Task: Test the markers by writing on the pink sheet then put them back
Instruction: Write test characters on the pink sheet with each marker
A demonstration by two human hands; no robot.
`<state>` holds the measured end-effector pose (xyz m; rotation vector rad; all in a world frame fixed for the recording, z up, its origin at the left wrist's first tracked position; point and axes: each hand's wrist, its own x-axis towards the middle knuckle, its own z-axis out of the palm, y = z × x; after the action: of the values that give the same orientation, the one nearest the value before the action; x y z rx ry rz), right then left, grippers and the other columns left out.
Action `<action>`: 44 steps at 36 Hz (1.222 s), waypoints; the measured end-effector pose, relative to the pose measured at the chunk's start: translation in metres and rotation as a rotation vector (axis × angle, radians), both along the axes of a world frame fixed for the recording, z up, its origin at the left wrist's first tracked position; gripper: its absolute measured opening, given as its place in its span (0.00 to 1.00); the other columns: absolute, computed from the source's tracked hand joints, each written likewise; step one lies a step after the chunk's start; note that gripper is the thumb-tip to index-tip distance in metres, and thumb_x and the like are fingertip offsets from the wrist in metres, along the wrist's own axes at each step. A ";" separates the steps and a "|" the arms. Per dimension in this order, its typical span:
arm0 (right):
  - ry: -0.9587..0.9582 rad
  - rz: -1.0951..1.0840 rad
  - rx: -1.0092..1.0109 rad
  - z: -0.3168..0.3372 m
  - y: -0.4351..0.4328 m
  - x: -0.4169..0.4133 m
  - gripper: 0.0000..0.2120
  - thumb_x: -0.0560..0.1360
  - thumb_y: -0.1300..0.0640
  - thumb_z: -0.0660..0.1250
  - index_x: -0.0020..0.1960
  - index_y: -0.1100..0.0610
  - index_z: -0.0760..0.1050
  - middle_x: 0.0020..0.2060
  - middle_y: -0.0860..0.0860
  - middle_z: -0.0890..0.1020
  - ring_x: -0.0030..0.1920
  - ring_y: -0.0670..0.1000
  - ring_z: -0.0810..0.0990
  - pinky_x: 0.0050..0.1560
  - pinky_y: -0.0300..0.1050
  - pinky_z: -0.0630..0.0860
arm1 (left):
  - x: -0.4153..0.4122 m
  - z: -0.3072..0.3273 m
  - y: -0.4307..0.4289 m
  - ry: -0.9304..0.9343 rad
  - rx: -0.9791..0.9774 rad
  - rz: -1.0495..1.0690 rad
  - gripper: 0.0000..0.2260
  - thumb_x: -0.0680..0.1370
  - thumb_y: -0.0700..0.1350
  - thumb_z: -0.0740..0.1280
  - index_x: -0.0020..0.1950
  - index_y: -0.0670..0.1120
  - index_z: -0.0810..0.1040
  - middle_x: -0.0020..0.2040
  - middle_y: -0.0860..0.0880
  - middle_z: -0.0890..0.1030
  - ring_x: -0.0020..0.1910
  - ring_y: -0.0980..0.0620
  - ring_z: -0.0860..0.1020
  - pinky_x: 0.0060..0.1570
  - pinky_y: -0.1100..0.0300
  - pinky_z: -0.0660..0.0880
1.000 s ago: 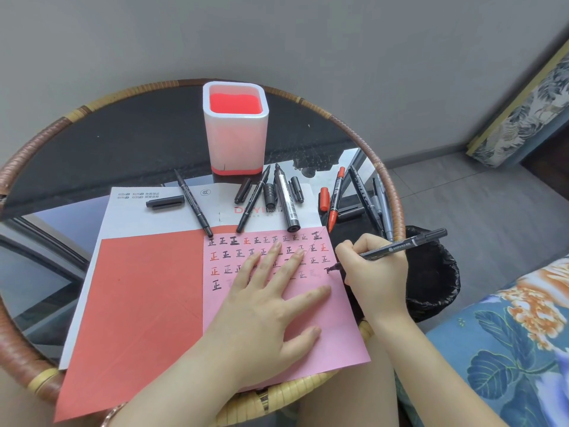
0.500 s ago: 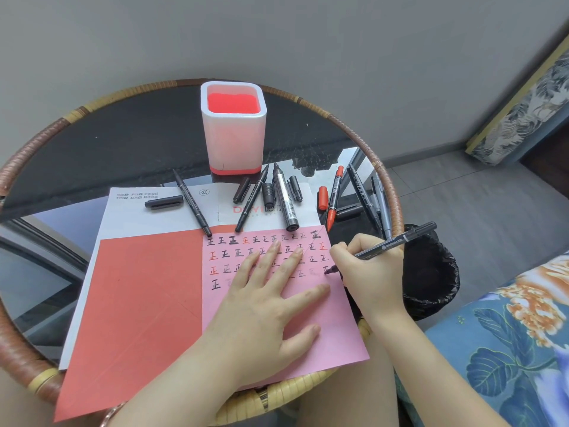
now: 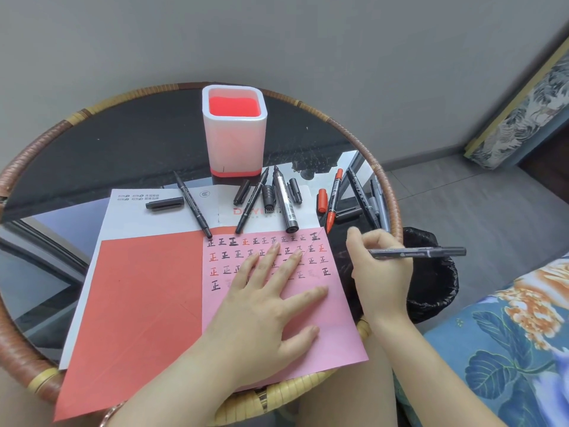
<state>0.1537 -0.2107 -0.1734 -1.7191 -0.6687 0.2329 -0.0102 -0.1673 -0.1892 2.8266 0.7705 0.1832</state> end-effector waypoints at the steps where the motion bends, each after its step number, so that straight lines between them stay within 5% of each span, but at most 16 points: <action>1: 0.002 0.014 0.022 0.000 0.000 -0.001 0.16 0.71 0.59 0.69 0.28 0.55 0.67 0.20 0.46 0.72 0.24 0.46 0.70 0.30 0.40 0.69 | 0.000 0.000 0.000 0.000 0.000 -0.001 0.21 0.73 0.63 0.55 0.65 0.64 0.69 0.69 0.46 0.70 0.70 0.40 0.65 0.64 0.46 0.54; 8: -0.284 0.297 -0.130 0.026 0.013 0.013 0.02 0.74 0.52 0.66 0.45 0.50 0.75 0.39 0.43 0.79 0.42 0.43 0.78 0.46 0.36 0.74 | -0.001 0.000 0.001 -0.003 0.014 -0.002 0.21 0.73 0.63 0.55 0.65 0.64 0.70 0.68 0.46 0.72 0.69 0.40 0.66 0.64 0.46 0.54; 11: -0.498 0.357 -0.268 0.038 0.033 0.022 0.14 0.77 0.51 0.56 0.59 0.55 0.73 0.51 0.49 0.79 0.56 0.49 0.75 0.57 0.43 0.70 | 0.000 0.000 0.002 0.003 0.016 -0.005 0.20 0.73 0.63 0.56 0.64 0.65 0.70 0.69 0.46 0.71 0.69 0.40 0.66 0.64 0.47 0.54; 15: -0.823 0.341 -0.391 0.042 0.063 0.032 0.09 0.77 0.57 0.59 0.55 0.60 0.71 0.44 0.53 0.76 0.49 0.56 0.74 0.51 0.50 0.68 | 0.000 0.001 0.002 0.005 0.013 -0.003 0.20 0.72 0.63 0.56 0.64 0.65 0.69 0.69 0.46 0.71 0.69 0.41 0.66 0.64 0.48 0.54; 17: -0.974 0.381 -0.491 0.040 0.075 0.039 0.09 0.76 0.62 0.60 0.56 0.58 0.72 0.48 0.53 0.77 0.53 0.57 0.73 0.52 0.48 0.65 | 0.000 0.000 0.002 0.001 0.014 -0.003 0.20 0.72 0.63 0.56 0.64 0.65 0.70 0.69 0.46 0.71 0.69 0.41 0.66 0.64 0.48 0.54; 21: -1.089 0.430 -0.654 0.035 0.093 0.042 0.25 0.69 0.74 0.57 0.62 0.55 0.71 0.55 0.53 0.76 0.59 0.57 0.68 0.54 0.47 0.61 | -0.001 0.000 0.002 -0.001 0.024 -0.003 0.20 0.72 0.63 0.56 0.63 0.65 0.70 0.68 0.46 0.72 0.69 0.41 0.67 0.63 0.48 0.55; 27: -1.020 0.400 -0.629 0.026 0.098 0.043 0.23 0.72 0.71 0.56 0.60 0.53 0.75 0.51 0.54 0.79 0.56 0.56 0.71 0.51 0.47 0.62 | 0.000 -0.001 0.002 -0.004 0.033 -0.006 0.20 0.72 0.63 0.56 0.63 0.65 0.71 0.68 0.46 0.72 0.68 0.40 0.68 0.63 0.48 0.55; 34: -0.576 0.182 -0.736 0.042 0.090 0.068 0.12 0.73 0.55 0.61 0.54 0.51 0.77 0.52 0.52 0.81 0.53 0.57 0.77 0.48 0.46 0.72 | 0.000 -0.002 0.003 0.003 0.031 -0.006 0.21 0.72 0.63 0.56 0.64 0.64 0.71 0.68 0.46 0.72 0.69 0.40 0.67 0.63 0.47 0.55; 44: -0.570 0.199 -0.913 0.037 0.100 0.059 0.15 0.70 0.55 0.64 0.56 0.55 0.72 0.52 0.53 0.79 0.55 0.55 0.74 0.43 0.44 0.67 | 0.000 -0.001 0.001 0.011 0.015 -0.005 0.21 0.72 0.63 0.56 0.63 0.65 0.72 0.68 0.47 0.72 0.68 0.41 0.67 0.63 0.48 0.55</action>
<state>0.2132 -0.1108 -0.1362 -2.6356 -1.2838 0.1974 -0.0105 -0.1660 -0.1902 2.8454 0.7677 0.1742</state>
